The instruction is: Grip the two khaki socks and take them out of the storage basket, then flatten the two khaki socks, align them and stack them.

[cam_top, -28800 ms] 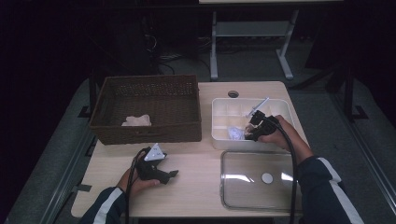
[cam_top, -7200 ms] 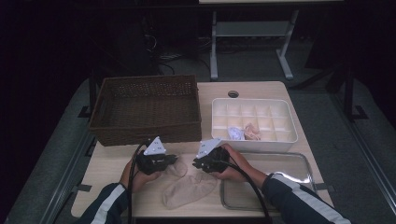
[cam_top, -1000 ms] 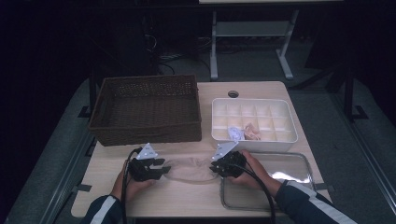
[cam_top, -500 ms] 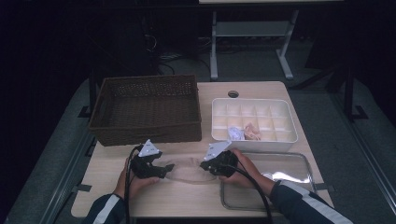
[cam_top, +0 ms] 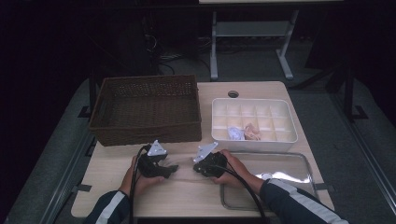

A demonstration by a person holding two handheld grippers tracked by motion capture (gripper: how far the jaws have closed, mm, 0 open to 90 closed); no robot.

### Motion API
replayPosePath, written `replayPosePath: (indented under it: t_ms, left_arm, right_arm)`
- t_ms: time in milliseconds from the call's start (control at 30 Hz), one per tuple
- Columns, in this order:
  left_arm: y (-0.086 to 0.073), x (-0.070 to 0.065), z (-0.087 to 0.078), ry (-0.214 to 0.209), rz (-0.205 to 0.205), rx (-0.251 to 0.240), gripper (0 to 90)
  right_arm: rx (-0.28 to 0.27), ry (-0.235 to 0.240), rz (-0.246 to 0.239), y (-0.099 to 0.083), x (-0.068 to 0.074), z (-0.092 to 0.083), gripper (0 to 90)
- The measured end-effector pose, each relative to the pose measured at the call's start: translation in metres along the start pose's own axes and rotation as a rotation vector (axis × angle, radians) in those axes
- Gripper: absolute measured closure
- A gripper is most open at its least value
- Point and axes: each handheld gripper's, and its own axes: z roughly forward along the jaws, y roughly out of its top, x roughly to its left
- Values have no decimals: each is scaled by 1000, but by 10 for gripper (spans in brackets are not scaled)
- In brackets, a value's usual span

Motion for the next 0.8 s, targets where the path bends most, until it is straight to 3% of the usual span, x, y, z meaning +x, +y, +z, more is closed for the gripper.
replayPosePath:
  t_ms: [133,367,500,533,600,633,700,733,767,800]
  left_arm:
    - [1,-1,-5,-5,13,46,371]
    - [1,-1,-8,-29,11,65,437]
    - [2,0,-9,-63,18,72,516]
    - [1,-1,-10,-84,19,72,584]
    - [1,-1,-10,-92,15,69,630]
    - [1,-1,-10,-129,21,76,692]
    - [1,-2,-10,-138,21,72,713]
    - [2,-2,-10,-156,25,75,792]
    - [2,-3,-10,-183,30,80,803]
    - [2,-3,-10,-183,30,80,808]
  right_arm:
    - [4,-11,-10,0,1,0,858]
    - [11,-22,-26,1,4,0,860]
    - [7,-7,-6,1,2,0,860]
    - [8,-9,-7,1,2,0,860]
    - [9,-9,-6,1,1,0,860]
    - [9,-3,-8,0,0,0,860]
    - [7,1,-5,0,0,0,860]
    - [5,4,-4,-1,-1,0,859]
    - [7,4,5,-1,-1,-1,860]
    - [7,4,5,-1,-1,-1,860]
